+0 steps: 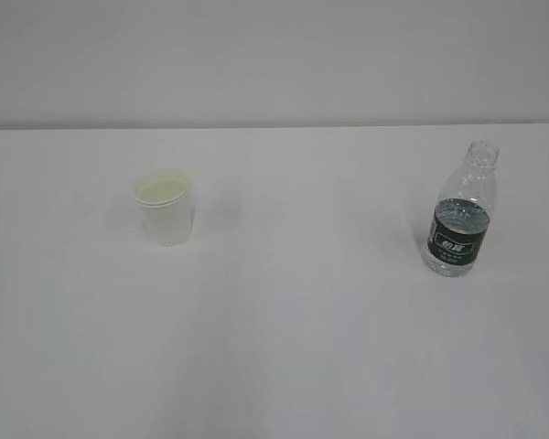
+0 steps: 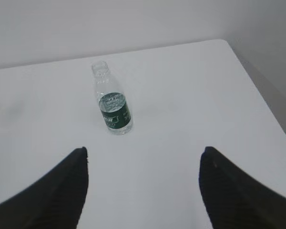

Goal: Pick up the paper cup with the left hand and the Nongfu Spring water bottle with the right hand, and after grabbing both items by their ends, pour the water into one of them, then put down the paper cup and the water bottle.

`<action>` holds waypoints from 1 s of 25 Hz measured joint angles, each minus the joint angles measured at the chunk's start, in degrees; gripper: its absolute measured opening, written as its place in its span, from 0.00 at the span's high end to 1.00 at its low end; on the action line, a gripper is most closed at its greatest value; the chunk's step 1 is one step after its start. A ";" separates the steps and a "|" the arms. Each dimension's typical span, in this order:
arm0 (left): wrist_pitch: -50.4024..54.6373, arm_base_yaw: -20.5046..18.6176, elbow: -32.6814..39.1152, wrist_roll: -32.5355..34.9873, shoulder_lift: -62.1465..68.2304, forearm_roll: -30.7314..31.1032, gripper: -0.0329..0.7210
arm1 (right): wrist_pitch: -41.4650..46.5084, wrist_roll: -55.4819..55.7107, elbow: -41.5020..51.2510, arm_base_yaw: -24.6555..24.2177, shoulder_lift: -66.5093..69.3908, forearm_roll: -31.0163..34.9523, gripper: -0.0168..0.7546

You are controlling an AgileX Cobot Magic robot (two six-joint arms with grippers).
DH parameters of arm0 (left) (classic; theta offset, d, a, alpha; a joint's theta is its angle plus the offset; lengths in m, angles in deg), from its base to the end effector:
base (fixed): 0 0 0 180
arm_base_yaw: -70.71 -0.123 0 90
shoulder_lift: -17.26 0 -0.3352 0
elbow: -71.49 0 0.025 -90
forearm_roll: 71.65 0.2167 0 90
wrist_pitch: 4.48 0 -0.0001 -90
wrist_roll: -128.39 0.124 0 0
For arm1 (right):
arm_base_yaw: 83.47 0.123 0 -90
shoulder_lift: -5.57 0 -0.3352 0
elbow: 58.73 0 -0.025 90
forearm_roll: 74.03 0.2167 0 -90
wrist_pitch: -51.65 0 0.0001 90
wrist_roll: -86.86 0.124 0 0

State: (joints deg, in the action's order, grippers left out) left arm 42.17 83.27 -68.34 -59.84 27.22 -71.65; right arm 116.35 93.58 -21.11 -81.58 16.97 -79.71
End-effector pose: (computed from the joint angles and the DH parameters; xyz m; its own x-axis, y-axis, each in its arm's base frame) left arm -0.0554 0.0123 0.3243 -0.1452 -0.1143 -0.9828 0.1987 0.9697 -0.1421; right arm -0.0679 -0.0133 0.3007 -0.3955 0.0614 -0.9164 0.0789 0.9963 0.0327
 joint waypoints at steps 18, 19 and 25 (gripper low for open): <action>15.81 0.00 -0.87 2.36 -3.24 -1.07 0.35 | 8.51 -6.72 -3.91 0.00 -5.91 0.93 0.28; 16.24 0.00 -0.75 2.36 -3.24 -1.17 0.35 | 8.61 -7.03 -3.91 0.00 -5.91 0.66 0.28; 18.46 0.00 2.02 2.43 -3.24 -1.17 0.35 | 8.61 -7.51 -1.01 0.00 -5.91 0.01 0.28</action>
State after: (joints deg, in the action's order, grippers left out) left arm 60.62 83.27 -66.31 -57.41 23.98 -72.82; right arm 124.96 86.07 -22.12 -81.58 11.06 -79.70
